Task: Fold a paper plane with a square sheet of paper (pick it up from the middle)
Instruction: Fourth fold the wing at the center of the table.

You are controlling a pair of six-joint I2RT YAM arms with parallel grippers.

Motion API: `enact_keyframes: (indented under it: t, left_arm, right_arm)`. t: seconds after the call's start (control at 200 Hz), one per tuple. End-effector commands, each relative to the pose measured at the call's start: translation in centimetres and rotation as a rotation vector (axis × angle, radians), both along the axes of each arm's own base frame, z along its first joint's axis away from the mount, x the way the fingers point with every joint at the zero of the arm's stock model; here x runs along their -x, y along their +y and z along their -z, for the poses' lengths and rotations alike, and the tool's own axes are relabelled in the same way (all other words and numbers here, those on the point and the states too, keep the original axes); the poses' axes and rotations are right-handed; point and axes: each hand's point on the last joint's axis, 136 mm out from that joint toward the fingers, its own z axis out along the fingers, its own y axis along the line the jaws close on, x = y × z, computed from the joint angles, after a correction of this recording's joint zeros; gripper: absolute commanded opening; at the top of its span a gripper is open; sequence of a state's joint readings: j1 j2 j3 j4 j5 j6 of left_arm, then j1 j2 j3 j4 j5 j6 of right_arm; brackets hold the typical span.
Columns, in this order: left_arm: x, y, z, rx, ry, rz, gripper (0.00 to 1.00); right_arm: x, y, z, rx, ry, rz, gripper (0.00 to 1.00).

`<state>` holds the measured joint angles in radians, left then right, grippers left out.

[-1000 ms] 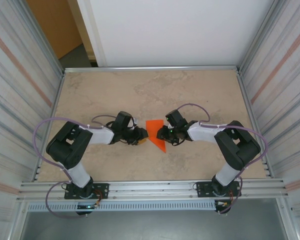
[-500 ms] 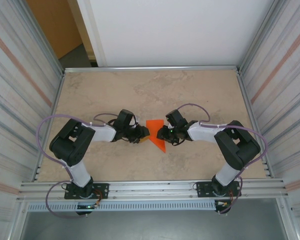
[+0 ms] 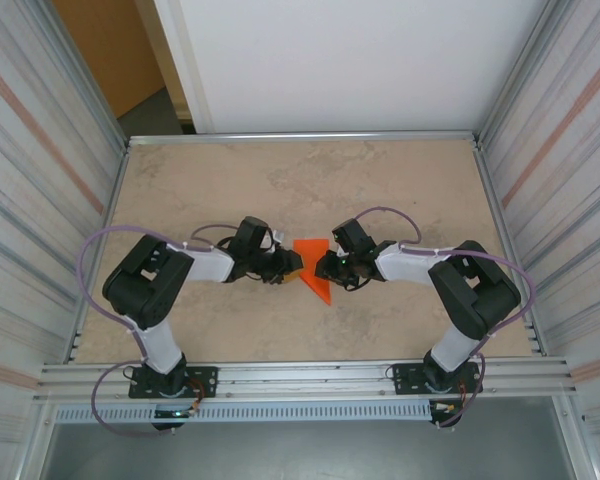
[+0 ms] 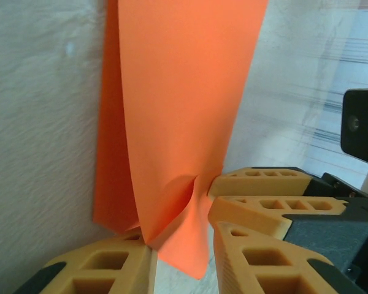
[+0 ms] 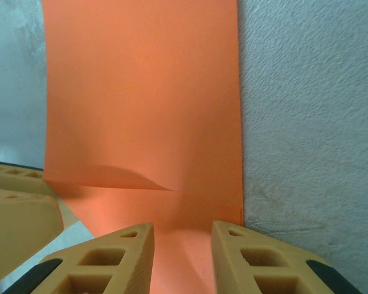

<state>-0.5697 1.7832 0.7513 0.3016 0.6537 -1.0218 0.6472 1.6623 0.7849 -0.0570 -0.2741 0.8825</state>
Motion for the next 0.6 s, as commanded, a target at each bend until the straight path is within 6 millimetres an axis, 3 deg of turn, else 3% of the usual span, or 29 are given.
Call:
enact_keyframes:
  t: [0.0, 0.596]
  left_arm:
    - [-0.24, -0.97, -0.62, 0.058, -0.007, 0.037, 0.3]
    - [-0.72, -0.34, 0.32, 0.045, 0.008, 0.067, 0.22]
  right_arm:
    - [1.23, -1.06, 1.71, 0.048, 0.058, -0.009, 0.29]
    - [1.26, -1.17, 1.6, 0.054, 0.044, -0.023, 0.26]
